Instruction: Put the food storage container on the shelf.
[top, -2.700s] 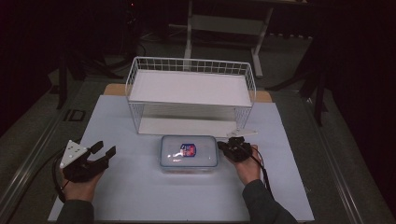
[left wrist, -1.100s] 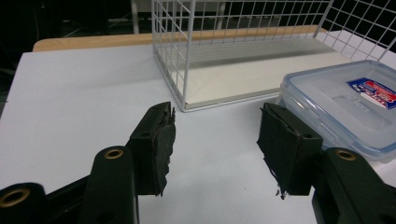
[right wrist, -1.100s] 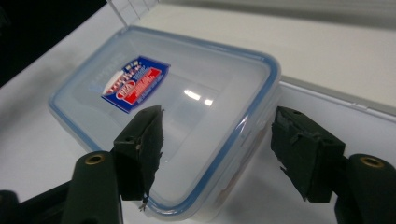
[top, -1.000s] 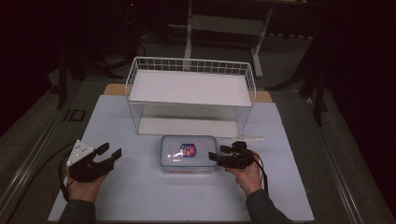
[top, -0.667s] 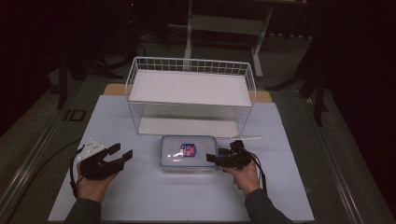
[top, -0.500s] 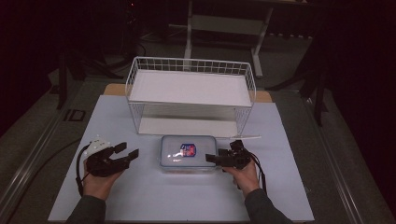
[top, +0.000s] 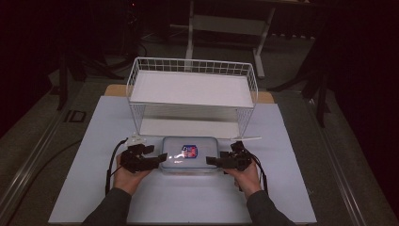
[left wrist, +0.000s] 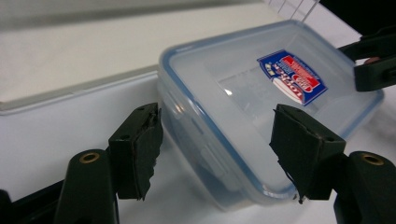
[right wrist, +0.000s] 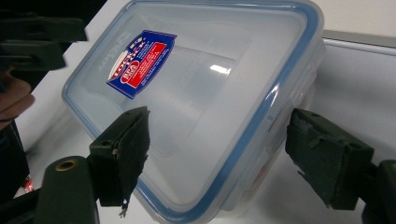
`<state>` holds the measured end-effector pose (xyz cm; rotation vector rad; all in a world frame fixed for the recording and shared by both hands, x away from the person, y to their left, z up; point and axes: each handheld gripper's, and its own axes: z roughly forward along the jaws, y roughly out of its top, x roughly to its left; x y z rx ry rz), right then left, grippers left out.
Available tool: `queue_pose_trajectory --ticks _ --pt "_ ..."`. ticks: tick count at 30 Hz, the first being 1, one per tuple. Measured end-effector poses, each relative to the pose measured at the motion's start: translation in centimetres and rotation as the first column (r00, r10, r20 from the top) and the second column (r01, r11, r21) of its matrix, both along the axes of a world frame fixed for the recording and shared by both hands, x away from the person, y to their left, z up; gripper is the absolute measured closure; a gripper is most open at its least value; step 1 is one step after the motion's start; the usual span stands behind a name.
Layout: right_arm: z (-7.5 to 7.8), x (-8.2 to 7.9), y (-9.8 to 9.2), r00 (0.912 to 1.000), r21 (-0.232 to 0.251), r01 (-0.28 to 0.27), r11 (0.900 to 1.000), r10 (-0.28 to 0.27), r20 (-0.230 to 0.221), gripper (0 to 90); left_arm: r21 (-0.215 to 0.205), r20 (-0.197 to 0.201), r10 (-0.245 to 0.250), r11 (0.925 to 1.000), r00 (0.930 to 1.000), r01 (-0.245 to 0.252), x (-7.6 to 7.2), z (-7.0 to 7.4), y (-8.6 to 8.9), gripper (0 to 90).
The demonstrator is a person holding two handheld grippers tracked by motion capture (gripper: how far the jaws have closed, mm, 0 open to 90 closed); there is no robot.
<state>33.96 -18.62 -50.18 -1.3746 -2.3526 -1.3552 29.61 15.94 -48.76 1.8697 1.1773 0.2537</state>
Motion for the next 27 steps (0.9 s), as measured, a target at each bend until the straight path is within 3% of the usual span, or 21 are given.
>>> queue_pose_trajectory --ticks 3,8,13,16,19,24,27 --pt "0.0 0.0 0.0 1.0000 0.002 0.000 1.000 0.000 -0.004 20.8 -0.018 -0.040 -0.001 0.9998 0.9992 0.000 0.7 -0.6 -0.5 32.0" --pt "-0.2 0.2 0.0 0.9999 0.006 -0.001 1.000 0.001 -0.015 18.9 -0.088 -0.109 -0.017 0.9961 0.9939 0.008 1.7 -1.2 -0.8 25.7" --pt "-0.4 0.3 0.1 0.9992 0.016 0.002 1.000 -0.001 -0.040 15.6 -0.180 -0.194 -0.037 0.9837 0.9802 0.002 2.5 -1.8 -0.4 23.8" --pt "-0.6 0.5 0.2 0.9980 0.028 -0.001 1.000 0.003 -0.063 14.6 -0.208 -0.230 -0.047 0.9781 0.9721 -0.002 2.9 -2.1 -0.2 21.9" --pt "-0.9 0.6 0.4 0.9958 0.048 -0.006 0.999 0.010 -0.091 13.4 -0.258 -0.275 -0.076 0.9662 0.9585 0.003 3.3 -2.6 -0.1 21.7" --pt "-0.8 0.7 0.2 0.9949 0.055 -0.001 0.998 0.007 -0.101 16.0 -0.281 -0.307 -0.082 0.9596 0.9483 -0.008 3.5 -2.7 0.1 22.8" --pt "-0.8 0.8 0.0 0.9928 0.072 0.014 0.997 -0.005 -0.120 19.9 -0.305 -0.309 -0.089 0.9523 0.9467 -0.010 3.5 -2.8 0.4 26.4"
